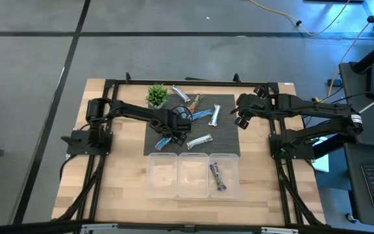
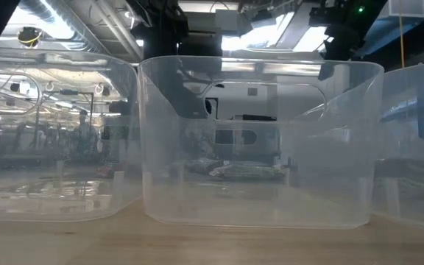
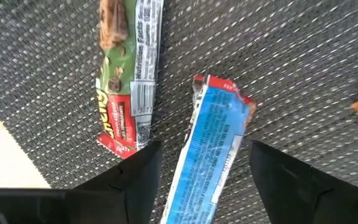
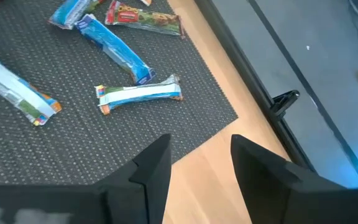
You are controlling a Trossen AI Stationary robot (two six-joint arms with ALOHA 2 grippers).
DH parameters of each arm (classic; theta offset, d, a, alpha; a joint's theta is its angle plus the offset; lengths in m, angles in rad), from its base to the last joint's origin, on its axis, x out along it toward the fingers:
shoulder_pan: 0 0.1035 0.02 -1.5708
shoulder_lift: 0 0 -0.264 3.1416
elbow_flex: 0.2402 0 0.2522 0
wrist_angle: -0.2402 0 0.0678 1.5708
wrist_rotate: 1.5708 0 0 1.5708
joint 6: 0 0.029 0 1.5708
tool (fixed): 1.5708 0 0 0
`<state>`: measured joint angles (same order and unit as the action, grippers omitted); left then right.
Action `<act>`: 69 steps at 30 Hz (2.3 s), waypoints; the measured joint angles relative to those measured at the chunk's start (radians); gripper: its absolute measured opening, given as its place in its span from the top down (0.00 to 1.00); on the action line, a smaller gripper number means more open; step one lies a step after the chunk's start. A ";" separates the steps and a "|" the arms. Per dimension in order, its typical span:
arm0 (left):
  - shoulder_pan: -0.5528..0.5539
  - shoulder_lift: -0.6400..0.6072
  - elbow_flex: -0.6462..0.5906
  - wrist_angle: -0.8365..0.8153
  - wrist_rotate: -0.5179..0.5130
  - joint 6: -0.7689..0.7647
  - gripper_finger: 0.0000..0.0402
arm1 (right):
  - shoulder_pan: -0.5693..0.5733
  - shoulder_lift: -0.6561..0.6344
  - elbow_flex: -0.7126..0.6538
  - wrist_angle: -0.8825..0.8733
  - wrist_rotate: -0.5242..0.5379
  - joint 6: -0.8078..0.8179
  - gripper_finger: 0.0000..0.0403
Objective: Pick and place Granola Bars by type
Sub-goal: Put the red granola bar into the left transparent bin
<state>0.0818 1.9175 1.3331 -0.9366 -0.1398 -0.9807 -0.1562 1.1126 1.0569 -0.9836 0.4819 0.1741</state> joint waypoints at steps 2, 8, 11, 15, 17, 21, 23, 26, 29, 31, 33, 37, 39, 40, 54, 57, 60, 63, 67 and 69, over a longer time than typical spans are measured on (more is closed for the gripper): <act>0.000 0.012 0.000 0.002 0.001 0.009 0.44 | 0.000 0.000 0.000 0.000 -0.006 0.000 0.58; 0.004 0.047 -0.001 0.023 0.032 0.029 0.44 | 0.000 0.000 0.000 0.000 -0.006 0.000 0.58; 0.006 0.056 -0.001 0.031 0.037 0.044 0.45 | 0.000 0.000 0.000 0.004 -0.006 0.000 0.58; 0.006 0.064 0.000 0.047 0.037 0.060 0.50 | 0.000 0.000 0.000 0.008 -0.006 0.000 0.58; 0.006 0.065 -0.001 0.044 0.037 0.060 0.53 | 0.000 0.000 0.000 0.008 -0.005 0.000 0.58; 0.006 0.075 0.001 0.051 0.038 0.061 0.62 | 0.000 0.000 0.000 0.008 -0.005 0.000 0.58; 0.005 0.079 0.001 0.051 0.038 0.061 0.66 | 0.000 0.000 0.000 0.008 -0.006 0.000 0.58; 0.004 0.080 0.001 0.053 0.030 0.061 0.72 | 0.000 0.000 0.000 0.008 -0.005 0.000 0.58; 0.005 0.080 0.001 0.047 0.020 0.061 0.77 | 0.000 0.000 0.000 0.008 -0.005 0.000 0.58; 0.005 0.080 0.001 0.046 0.012 0.061 0.80 | 0.000 0.000 -0.001 0.008 -0.005 -0.001 0.58; 0.005 0.076 0.001 0.044 0.006 0.061 0.82 | 0.000 0.000 0.000 0.008 -0.005 -0.001 0.58; 0.006 0.052 0.024 -0.006 -0.003 0.075 0.84 | 0.000 0.000 0.000 0.007 -0.005 -0.002 0.58; 0.006 0.028 0.047 -0.037 -0.004 0.077 0.85 | 0.000 0.000 0.000 0.007 -0.005 -0.003 0.58; 0.005 0.015 0.056 -0.061 -0.005 0.076 0.85 | 0.000 0.000 0.000 0.007 -0.005 -0.003 0.58; -0.167 -0.224 0.135 -0.053 -0.043 -0.173 0.85 | 0.000 0.000 0.000 0.098 -0.012 0.000 0.58; -0.248 -0.226 0.135 -0.044 -0.053 -0.263 0.85 | 0.000 0.000 0.000 0.135 -0.013 -0.004 0.58; -0.324 -0.215 0.135 -0.019 -0.059 -0.313 0.85 | 0.000 0.003 0.000 0.180 -0.013 -0.033 0.58; -0.391 -0.202 0.129 0.000 -0.104 -0.390 0.85 | 0.000 0.009 0.000 0.231 -0.013 -0.053 0.58; -0.454 -0.173 0.130 0.000 -0.157 -0.495 0.85 | 0.000 0.026 0.000 0.283 -0.014 -0.052 0.58; -0.472 -0.148 0.130 0.003 -0.155 -0.536 0.85 | 0.000 0.038 0.000 0.289 -0.034 -0.053 0.58</act>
<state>-0.3899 1.7693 1.4628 -0.9336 -0.2951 -1.5163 -0.1562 1.1504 1.0569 -0.6943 0.4483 0.1216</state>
